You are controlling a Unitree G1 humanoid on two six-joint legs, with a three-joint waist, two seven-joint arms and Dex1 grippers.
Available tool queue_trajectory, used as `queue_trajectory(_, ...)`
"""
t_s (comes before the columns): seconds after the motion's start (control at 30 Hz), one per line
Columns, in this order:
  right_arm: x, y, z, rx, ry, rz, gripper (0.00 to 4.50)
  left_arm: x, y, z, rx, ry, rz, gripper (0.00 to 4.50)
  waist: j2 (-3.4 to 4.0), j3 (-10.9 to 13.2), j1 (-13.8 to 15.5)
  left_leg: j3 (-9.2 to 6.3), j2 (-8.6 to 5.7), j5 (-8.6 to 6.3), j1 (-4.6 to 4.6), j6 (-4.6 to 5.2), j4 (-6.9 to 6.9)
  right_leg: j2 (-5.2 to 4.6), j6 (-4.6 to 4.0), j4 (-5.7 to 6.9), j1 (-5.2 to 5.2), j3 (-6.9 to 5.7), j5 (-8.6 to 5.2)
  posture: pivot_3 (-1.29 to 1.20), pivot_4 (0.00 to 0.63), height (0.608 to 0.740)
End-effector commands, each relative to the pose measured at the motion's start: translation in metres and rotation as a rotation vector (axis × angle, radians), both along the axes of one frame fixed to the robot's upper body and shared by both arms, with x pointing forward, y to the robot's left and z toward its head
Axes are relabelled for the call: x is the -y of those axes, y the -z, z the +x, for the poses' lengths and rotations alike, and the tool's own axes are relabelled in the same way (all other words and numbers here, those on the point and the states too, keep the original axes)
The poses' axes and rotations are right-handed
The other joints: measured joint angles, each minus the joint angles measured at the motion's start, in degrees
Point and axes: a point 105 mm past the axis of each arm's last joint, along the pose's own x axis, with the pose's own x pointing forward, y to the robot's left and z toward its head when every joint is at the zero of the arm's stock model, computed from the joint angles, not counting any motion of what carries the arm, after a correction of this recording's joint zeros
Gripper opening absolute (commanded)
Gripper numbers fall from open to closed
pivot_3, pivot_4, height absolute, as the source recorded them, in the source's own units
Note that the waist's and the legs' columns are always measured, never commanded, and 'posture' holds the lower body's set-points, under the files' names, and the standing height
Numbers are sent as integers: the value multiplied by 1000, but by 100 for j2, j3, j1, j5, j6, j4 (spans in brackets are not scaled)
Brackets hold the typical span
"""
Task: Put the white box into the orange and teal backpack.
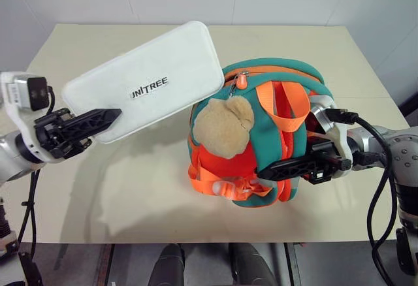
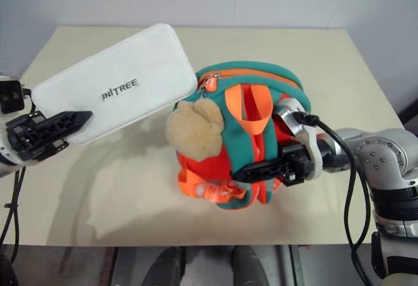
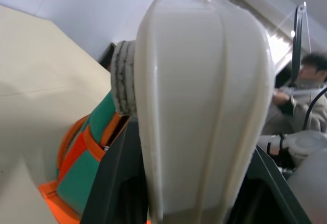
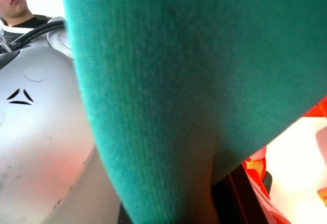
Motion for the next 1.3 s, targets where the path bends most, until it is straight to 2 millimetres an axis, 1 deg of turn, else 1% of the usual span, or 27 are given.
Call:
queue_trajectory(0.03, 0, -9, -8, 45, -9, 38, 13, -2, 3, 6, 47, -9, 100, 1285, 0, 0, 0, 0, 0, 0, 0, 0, 0, 0, 0, 0, 0, 0, 0, 0, 150, 740)
queue_trajectory(0.2, 1, -8, -10, 45, 15, 46, 13, -10, 11, 17, 86, -34, 220, 1285, 0, -1, 10, 0, 0, 0, 1, 1, 8, 0, 0, 5, 3, 0, 0, 0, 150, 740)
queue_trajectory(0.37, -1, -6, -12, 42, 25, 63, 13, -14, 13, 28, 150, -36, 340, 1285, -1, -1, 13, -1, -1, 0, 2, 1, 14, 0, 1, 8, 8, 0, 1, 0, 150, 740)
queue_trajectory(0.53, -3, -5, -13, 39, 29, 73, 13, -11, 9, 35, 199, 7, 415, 1285, -1, 0, 17, -3, -1, 0, 0, 2, 16, 0, 3, 10, 9, -3, 1, 0, 150, 740)
queue_trajectory(0.63, -4, -4, -13, 39, 32, 81, 13, 1, 6, 38, 243, 87, 487, 1285, -1, 0, 21, -4, -1, 0, 0, 2, 16, 1, 3, 14, 8, -4, 1, 0, 150, 740)
queue_trajectory(0.7, -5, -4, -13, 40, 33, 84, 13, 6, 4, 40, 251, 123, 506, 1285, -1, 0, 21, -6, -1, 0, -2, 2, 23, 2, 4, 22, 8, -6, 1, 0, 150, 740)
queue_trajectory(0.83, -6, -4, -13, 40, 35, 85, 13, 6, 4, 41, 250, 137, 514, 1285, 0, 0, -21, -5, -1, 0, 0, 2, 29, 2, 4, 34, 8, -3, 0, 0, 150, 740)
queue_trajectory(0.93, -9, -3, -13, 45, 34, 94, 13, 45, -8, 54, 317, 265, 617, 1285, -10, 5, 45, -16, 3, 1, -2, 3, 43, 12, 4, 55, 5, -10, -3, 0, 150, 740)
queue_trajectory(1.0, -10, -2, -12, 47, 34, 98, 13, 61, -12, 61, 346, 295, 659, 1285, -11, 6, 75, -33, -2, 2, -10, 3, 68, 14, 6, 62, 19, -20, -2, 0, 150, 740)
queue_trajectory(1.07, -11, -2, -12, 48, 34, 100, 13, 70, -12, 66, 354, 303, 687, 1285, -10, 6, 37, -28, -10, 2, -6, 4, 74, 7, 14, 51, 31, -14, 3, 0, 150, 740)
queue_trajectory(1.2, -14, 0, -13, 53, 37, 107, 13, 115, -23, 64, 461, 420, 662, 1285, -10, 7, 5, -27, -6, 2, -7, 6, 70, 8, 18, 56, 25, -13, 5, 0, 150, 740)
queue_trajectory(1.27, -16, 2, -13, 56, 39, 113, 13, 138, -24, 63, 491, 460, 652, 1285, -11, 8, 16, -30, -6, 2, -9, 6, 69, 9, 17, 65, 20, -14, -2, 0, 150, 740)
queue_trajectory(1.3, -17, 2, -14, 58, 40, 115, 13, 144, -24, 61, 500, 478, 642, 1285, -11, 8, 14, -30, -8, 2, -10, 7, 69, 8, 19, 66, 19, -14, -4, 0, 150, 740)
